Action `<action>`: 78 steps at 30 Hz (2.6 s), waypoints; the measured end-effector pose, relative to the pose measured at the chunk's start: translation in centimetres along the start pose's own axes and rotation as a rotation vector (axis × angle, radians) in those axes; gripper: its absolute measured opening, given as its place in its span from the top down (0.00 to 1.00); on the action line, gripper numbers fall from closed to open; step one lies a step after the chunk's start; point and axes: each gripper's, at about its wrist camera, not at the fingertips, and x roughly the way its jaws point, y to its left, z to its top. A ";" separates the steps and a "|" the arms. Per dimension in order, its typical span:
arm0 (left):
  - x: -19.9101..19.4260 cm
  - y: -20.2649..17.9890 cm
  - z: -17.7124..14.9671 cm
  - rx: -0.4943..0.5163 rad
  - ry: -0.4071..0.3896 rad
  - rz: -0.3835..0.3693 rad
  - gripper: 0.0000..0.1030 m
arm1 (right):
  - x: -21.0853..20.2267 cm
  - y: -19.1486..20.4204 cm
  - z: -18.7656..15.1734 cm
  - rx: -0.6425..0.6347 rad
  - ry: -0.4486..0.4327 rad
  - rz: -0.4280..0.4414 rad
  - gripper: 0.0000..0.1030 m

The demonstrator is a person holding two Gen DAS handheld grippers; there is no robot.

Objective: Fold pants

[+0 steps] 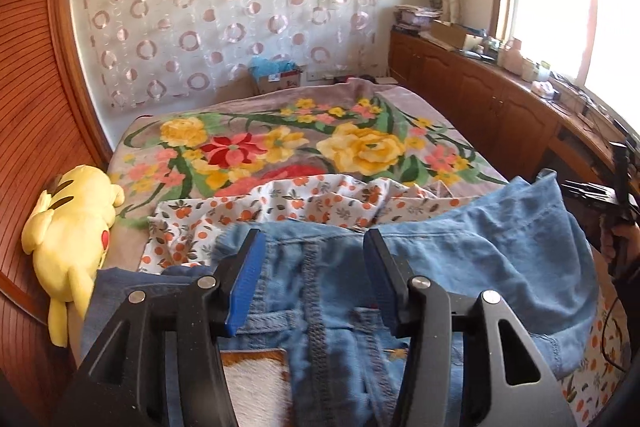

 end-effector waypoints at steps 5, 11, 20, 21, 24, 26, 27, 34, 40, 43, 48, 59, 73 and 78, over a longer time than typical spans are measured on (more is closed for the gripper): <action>0.8 -2.5 -1.0 0.031 0.027 -0.049 0.49 | 1.9 -0.3 1.9 0.042 0.046 0.072 0.54; 2.6 -4.4 -2.5 0.068 0.074 -0.076 0.49 | 4.7 0.0 3.1 0.022 0.141 0.026 0.53; 4.6 -4.1 -4.2 0.050 0.119 -0.088 0.49 | 3.3 1.9 3.2 -0.094 0.069 0.004 0.99; 4.6 -4.1 -4.2 0.050 0.120 -0.086 0.49 | 2.8 2.0 3.3 -0.100 0.044 -0.012 0.99; 4.6 -4.1 -4.2 0.050 0.119 -0.078 0.49 | 0.9 1.0 4.3 -0.043 -0.046 -0.061 0.99; 4.6 -3.9 -4.2 0.046 0.119 -0.076 0.49 | 0.2 -0.3 5.2 0.024 -0.084 -0.116 1.00; 4.6 -3.8 -4.2 0.042 0.120 -0.075 0.49 | 0.2 -0.7 5.4 0.039 -0.091 -0.163 1.00; 3.9 -3.5 -4.7 0.035 0.111 -0.081 0.49 | 0.3 -1.7 4.1 0.077 -0.042 -0.160 1.00; 1.8 -3.8 -5.1 0.030 0.062 -0.092 0.24 | -2.7 -0.1 1.9 0.037 -0.050 -0.101 0.98; 0.4 -3.8 -5.7 0.036 0.056 -0.084 0.24 | -4.4 0.3 0.4 0.010 -0.049 -0.080 0.93; -2.3 -3.2 -7.7 0.034 0.052 -0.064 0.24 | -7.2 2.6 -1.9 -0.060 -0.044 -0.035 0.71; -6.2 1.3 -13.9 -0.048 0.103 0.035 0.24 | -8.8 9.4 -4.7 -0.210 -0.015 0.109 0.53; -6.1 1.8 -16.0 -0.040 0.090 0.012 0.51 | -7.6 16.4 -6.1 -0.347 0.017 0.230 0.40; -6.2 2.3 -16.0 -0.066 0.066 -0.004 0.60 | -6.0 17.6 -6.8 -0.390 0.051 0.181 0.39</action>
